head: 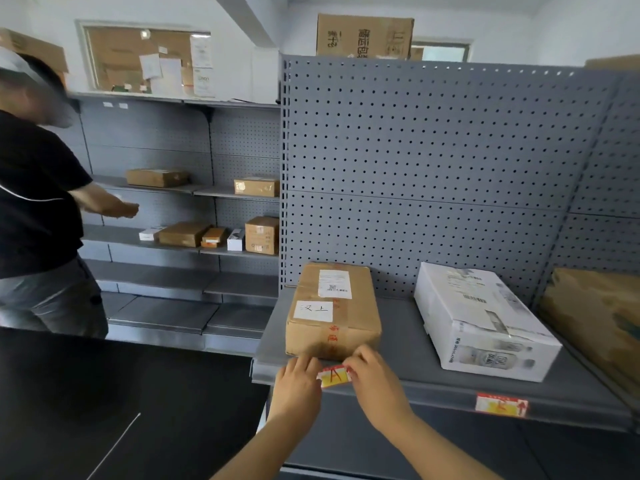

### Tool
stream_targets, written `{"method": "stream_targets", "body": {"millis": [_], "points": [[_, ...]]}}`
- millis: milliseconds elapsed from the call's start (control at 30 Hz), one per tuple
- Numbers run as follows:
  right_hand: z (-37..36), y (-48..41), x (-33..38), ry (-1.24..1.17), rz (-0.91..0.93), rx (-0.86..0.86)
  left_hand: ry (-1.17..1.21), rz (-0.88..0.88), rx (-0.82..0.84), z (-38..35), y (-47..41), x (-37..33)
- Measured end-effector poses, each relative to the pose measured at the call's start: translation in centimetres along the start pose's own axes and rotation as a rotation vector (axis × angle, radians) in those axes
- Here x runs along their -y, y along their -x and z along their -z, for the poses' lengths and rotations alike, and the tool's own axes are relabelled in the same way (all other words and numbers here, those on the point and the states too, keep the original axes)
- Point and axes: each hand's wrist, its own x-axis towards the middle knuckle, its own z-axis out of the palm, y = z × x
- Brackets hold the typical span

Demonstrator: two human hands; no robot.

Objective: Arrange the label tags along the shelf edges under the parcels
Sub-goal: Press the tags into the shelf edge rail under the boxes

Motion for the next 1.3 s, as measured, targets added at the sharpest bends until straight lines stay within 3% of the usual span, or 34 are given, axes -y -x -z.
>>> {"method": "stream_targets", "body": {"millis": [467,667,1000,1300], "points": [[-0.7,-0.8,0.3,0.121,0.085,0.0,-0.084,-0.022,0.067,1.2,-1.5,0.2],[-2.0,0.2,0.5,0.113,0.039,0.038,-0.133,-0.073,0.127,1.6,-2.1,0.3],[-2.2,0.4,0.5,0.131,0.108,0.041,-0.179,-0.131,0.098,1.4,-1.5,0.2],[-2.0,0.9,1.7,0.319,0.123,0.131,-0.183,-0.216,0.127,0.8,-0.5,-0.4]]}}
